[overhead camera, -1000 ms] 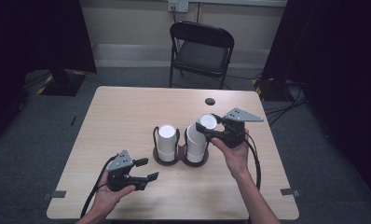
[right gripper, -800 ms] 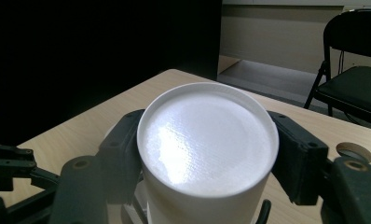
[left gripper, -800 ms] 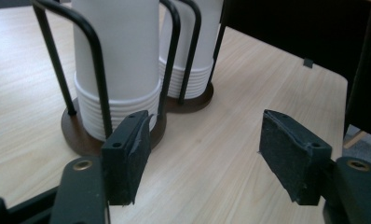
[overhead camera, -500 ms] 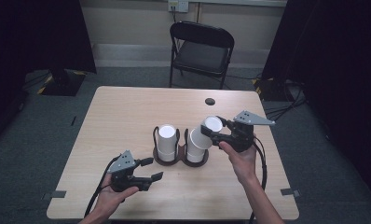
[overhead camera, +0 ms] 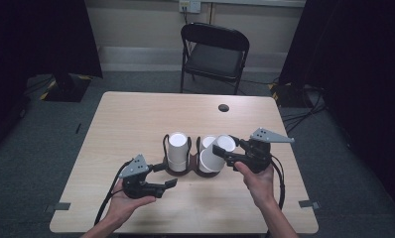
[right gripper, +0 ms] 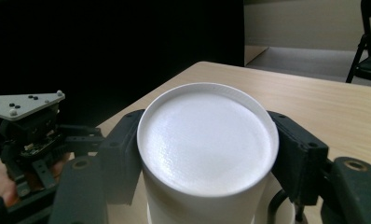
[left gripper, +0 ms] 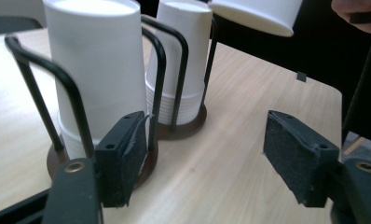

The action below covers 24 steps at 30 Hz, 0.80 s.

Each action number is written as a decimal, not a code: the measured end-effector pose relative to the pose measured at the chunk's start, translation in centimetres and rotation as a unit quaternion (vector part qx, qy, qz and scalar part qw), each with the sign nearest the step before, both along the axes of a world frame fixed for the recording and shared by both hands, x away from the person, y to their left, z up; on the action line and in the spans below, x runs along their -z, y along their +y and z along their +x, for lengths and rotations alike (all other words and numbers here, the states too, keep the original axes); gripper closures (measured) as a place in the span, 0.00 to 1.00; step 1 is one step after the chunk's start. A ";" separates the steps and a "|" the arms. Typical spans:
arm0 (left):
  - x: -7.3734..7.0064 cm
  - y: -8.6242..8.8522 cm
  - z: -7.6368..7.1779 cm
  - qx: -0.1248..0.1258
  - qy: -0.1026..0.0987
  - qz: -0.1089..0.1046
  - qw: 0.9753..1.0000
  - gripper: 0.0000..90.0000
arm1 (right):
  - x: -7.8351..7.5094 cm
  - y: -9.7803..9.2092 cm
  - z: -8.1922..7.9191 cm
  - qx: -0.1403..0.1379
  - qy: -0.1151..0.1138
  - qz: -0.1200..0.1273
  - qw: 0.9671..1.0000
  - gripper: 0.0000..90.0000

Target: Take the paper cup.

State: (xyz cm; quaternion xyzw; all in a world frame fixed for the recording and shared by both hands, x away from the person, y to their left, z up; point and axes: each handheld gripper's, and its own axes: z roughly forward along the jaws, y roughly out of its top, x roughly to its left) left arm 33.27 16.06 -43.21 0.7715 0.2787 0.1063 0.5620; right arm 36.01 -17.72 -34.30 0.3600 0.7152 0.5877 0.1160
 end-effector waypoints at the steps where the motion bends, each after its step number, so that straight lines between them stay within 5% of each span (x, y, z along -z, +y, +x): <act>1: -0.1 -0.1 0.1 -0.002 0.001 0.001 1.000 0.36 | 0.1 0.0 -0.1 -0.004 0.002 0.002 1.000 0.37; 17: 0.7 -1.8 0.1 0.009 -0.003 -0.024 1.000 0.28 | 2.7 0.9 -0.9 -0.035 0.052 0.066 0.996 0.37; 24: 0.8 -2.3 -0.3 0.016 -0.031 -0.033 0.999 0.44 | 3.0 1.7 -1.1 -0.053 0.069 0.089 0.992 0.37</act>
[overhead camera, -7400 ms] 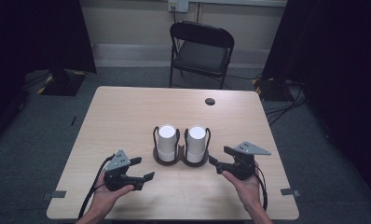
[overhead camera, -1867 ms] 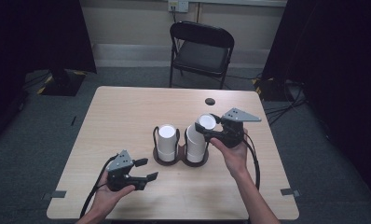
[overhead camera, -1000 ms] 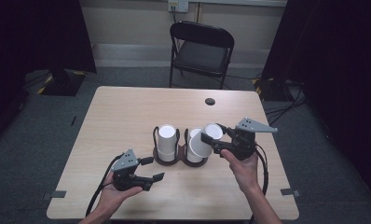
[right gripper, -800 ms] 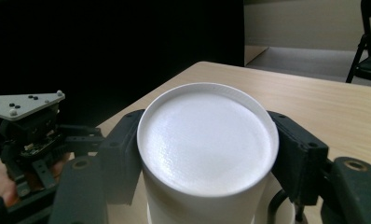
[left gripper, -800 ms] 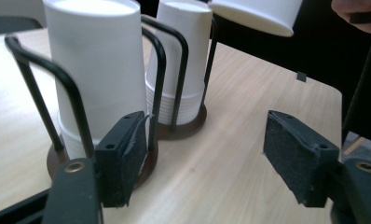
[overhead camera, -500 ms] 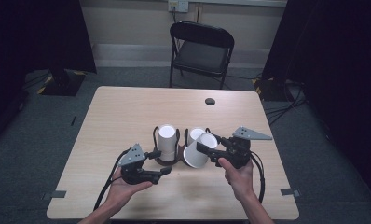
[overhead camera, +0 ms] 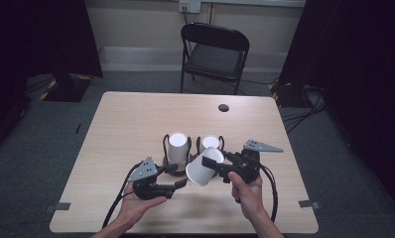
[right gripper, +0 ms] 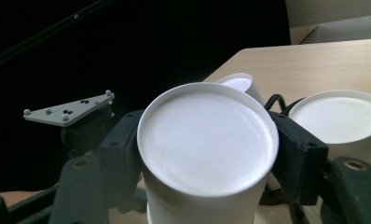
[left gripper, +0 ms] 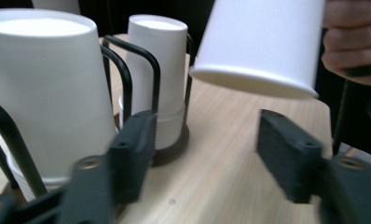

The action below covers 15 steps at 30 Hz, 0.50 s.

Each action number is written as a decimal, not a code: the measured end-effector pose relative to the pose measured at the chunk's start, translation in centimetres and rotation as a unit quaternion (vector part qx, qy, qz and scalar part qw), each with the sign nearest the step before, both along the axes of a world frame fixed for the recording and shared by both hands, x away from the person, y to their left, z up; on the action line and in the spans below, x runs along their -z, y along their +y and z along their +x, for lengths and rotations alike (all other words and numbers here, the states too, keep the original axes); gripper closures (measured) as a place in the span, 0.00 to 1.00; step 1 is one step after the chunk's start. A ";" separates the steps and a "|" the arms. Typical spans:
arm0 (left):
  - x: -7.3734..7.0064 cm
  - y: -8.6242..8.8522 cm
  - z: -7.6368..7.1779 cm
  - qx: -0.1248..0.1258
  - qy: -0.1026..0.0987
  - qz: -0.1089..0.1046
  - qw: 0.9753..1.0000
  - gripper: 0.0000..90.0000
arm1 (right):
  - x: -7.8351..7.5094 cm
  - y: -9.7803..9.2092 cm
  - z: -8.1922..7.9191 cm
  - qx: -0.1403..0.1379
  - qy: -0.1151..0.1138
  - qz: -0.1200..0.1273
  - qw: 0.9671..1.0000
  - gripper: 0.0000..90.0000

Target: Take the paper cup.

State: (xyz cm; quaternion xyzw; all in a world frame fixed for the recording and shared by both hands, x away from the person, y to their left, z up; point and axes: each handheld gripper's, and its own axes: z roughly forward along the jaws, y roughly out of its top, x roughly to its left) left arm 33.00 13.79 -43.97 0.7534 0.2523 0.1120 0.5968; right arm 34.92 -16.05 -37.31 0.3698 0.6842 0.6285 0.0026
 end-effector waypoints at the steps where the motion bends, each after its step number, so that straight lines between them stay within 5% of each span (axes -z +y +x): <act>1: 0.0 -0.1 0.0 0.000 -0.003 -0.002 1.000 0.48 | 0.1 0.2 -0.1 -0.005 0.005 0.005 1.000 0.37; 5: 0.1 -0.7 0.4 -0.003 -0.019 -0.010 1.000 0.56 | 0.1 0.8 -0.2 -0.017 0.013 0.017 1.000 0.37; 9: -0.1 -1.3 0.4 -0.002 -0.055 -0.020 0.998 0.66 | 0.0 1.1 -0.2 -0.024 0.020 0.028 0.999 0.37; 15: 0.3 -1.9 0.3 -0.008 -0.103 -0.045 0.994 0.64 | 0.0 1.3 -0.3 -0.029 0.024 0.035 0.999 0.37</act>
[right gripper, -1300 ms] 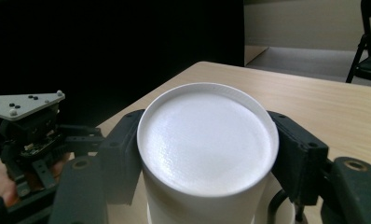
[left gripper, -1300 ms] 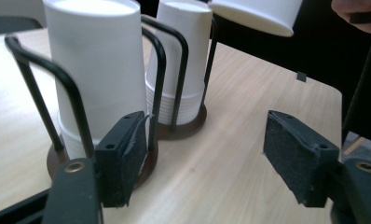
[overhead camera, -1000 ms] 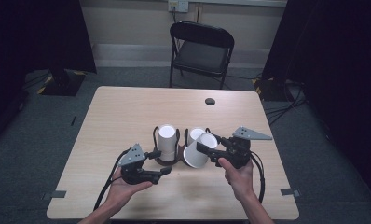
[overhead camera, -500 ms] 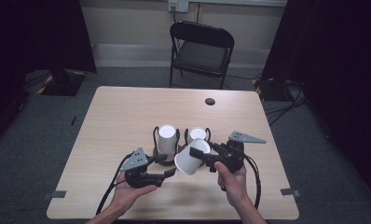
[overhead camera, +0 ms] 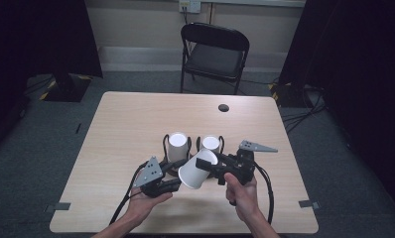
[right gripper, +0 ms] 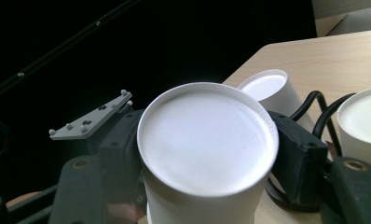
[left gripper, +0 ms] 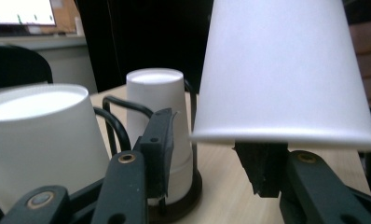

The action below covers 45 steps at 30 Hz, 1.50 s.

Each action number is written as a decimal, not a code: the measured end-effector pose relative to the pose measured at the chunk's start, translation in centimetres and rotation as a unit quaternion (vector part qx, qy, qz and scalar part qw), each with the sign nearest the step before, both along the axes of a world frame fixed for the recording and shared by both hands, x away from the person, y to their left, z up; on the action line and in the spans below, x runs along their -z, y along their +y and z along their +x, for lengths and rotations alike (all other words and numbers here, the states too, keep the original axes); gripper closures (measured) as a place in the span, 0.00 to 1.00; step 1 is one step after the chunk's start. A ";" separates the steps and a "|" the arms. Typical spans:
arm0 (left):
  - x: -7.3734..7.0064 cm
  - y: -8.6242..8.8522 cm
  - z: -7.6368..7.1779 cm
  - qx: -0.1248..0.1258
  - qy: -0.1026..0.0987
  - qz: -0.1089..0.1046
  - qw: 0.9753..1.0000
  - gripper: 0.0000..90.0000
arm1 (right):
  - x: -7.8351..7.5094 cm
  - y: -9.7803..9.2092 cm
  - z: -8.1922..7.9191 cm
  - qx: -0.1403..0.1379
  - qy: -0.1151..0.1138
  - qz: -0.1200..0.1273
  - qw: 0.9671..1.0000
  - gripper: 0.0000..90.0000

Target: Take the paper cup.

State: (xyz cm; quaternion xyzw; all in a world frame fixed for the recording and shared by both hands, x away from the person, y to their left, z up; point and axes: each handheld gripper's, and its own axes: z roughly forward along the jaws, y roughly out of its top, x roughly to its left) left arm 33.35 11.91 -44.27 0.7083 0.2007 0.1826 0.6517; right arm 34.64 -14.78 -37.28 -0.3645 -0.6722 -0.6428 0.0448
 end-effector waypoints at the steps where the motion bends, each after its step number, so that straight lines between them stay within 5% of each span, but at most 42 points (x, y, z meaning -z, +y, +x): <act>1: 0.0 -0.1 -0.1 0.002 -0.001 -0.005 1.000 0.64 | 0.0 0.1 0.0 0.000 0.000 0.000 1.000 0.37; 9: -0.1 -0.5 -0.9 -0.001 -0.017 -0.012 1.000 0.71 | 0.5 0.7 0.1 -0.020 0.018 0.016 1.000 0.37; 16: -0.5 0.6 -0.4 0.002 0.015 -0.046 0.999 0.80 | 0.9 0.6 0.3 -0.027 0.030 0.035 0.999 0.36; 19: -0.5 0.9 -0.2 -0.002 0.023 -0.044 0.999 0.85 | 0.9 0.9 0.2 -0.025 0.017 0.008 1.000 0.33; 35: -0.6 0.7 -0.5 0.020 0.045 -0.020 0.999 0.93 | 0.6 0.5 0.3 0.024 -0.027 -0.030 0.999 0.24; 45: -1.1 1.0 -0.6 0.040 0.094 -0.002 0.995 0.94 | 0.5 0.1 0.3 0.035 -0.034 -0.044 0.998 0.24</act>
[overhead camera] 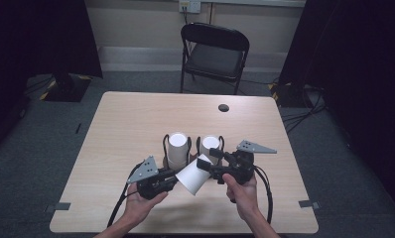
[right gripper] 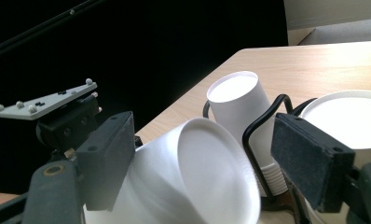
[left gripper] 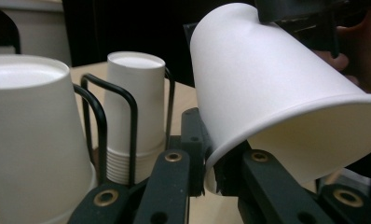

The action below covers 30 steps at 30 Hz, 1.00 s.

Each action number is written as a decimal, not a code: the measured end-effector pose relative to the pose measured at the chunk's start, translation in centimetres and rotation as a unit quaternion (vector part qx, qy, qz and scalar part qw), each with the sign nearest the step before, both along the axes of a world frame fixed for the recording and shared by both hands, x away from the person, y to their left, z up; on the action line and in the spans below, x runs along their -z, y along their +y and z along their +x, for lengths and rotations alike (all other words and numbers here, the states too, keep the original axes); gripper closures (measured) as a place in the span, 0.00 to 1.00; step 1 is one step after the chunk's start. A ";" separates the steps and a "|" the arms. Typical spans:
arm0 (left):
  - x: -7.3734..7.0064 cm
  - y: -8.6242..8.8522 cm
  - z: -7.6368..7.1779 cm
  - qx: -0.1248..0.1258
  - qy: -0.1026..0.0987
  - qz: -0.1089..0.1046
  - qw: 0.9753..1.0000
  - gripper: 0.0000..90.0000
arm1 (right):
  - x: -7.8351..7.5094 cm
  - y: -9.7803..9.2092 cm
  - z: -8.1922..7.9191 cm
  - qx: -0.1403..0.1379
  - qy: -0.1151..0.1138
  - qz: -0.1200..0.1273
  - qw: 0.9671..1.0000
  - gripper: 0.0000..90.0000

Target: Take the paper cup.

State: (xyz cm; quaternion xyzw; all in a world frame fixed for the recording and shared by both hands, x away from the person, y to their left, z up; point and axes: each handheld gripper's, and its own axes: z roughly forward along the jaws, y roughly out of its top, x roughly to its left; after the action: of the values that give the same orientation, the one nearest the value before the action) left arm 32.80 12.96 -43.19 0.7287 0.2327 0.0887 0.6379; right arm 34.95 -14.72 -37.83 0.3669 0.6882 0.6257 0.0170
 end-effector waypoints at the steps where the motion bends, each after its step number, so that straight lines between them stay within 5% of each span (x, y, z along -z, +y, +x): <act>1: -0.1 0.0 0.0 0.001 0.000 0.004 1.000 0.94 | 0.0 0.0 0.0 0.001 -0.003 -0.004 1.000 0.24; 12: -0.7 1.0 0.2 -0.009 0.048 0.044 0.998 0.94 | 0.0 -0.6 0.0 0.012 -0.013 -0.023 1.000 0.26; 26: -0.9 1.3 0.3 -0.004 0.045 0.111 0.993 0.94 | 0.3 -1.2 -0.6 0.008 -0.032 -0.066 0.997 0.30; 30: -0.9 1.3 0.4 0.001 0.053 0.129 0.990 0.94 | 0.7 -1.2 -1.1 0.007 -0.043 -0.101 0.994 0.28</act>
State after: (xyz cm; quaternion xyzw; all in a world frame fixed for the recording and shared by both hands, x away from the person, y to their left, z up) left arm 33.21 14.27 -42.29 0.8089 0.2520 0.0789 0.5254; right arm 33.82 -15.96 -38.55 0.3408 0.7442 0.5678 0.0875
